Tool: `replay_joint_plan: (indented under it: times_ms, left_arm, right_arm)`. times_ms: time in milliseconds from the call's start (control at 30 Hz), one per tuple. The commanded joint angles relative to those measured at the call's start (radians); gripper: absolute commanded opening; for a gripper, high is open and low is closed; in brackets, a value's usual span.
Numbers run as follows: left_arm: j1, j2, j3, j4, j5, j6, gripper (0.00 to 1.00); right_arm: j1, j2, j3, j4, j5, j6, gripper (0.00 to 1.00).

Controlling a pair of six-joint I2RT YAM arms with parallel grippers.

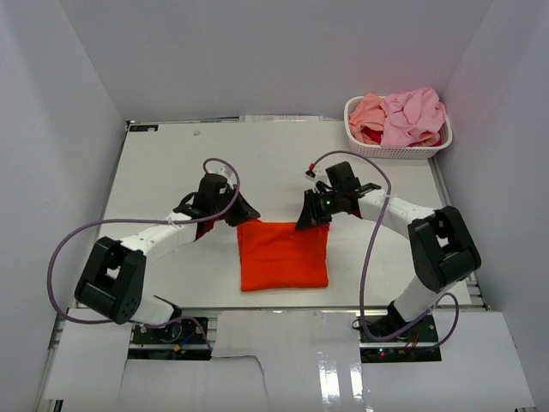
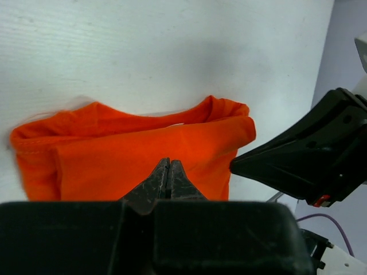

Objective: Fold and stack the t-shirts
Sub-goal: Smooth out wrinkles on the folded tshirt

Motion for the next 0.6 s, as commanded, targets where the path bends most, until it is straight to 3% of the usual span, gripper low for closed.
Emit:
replay_joint_plan:
  times_ms: [0,167,567]
  left_arm:
    - [-0.006,0.016,0.028,0.117,0.088,-0.001,0.00]
    - [-0.006,0.031,-0.032,0.223,0.181,-0.049,0.00]
    - [-0.026,-0.070,-0.145,0.239,0.258,-0.113,0.00]
  right_arm:
    - [0.031,0.043,0.084,0.055,-0.051,0.027,0.08]
    - [0.058,0.108,0.153,0.061,-0.077,0.044,0.08]
    - [0.104,0.184,0.150,0.131,-0.108,0.081,0.08]
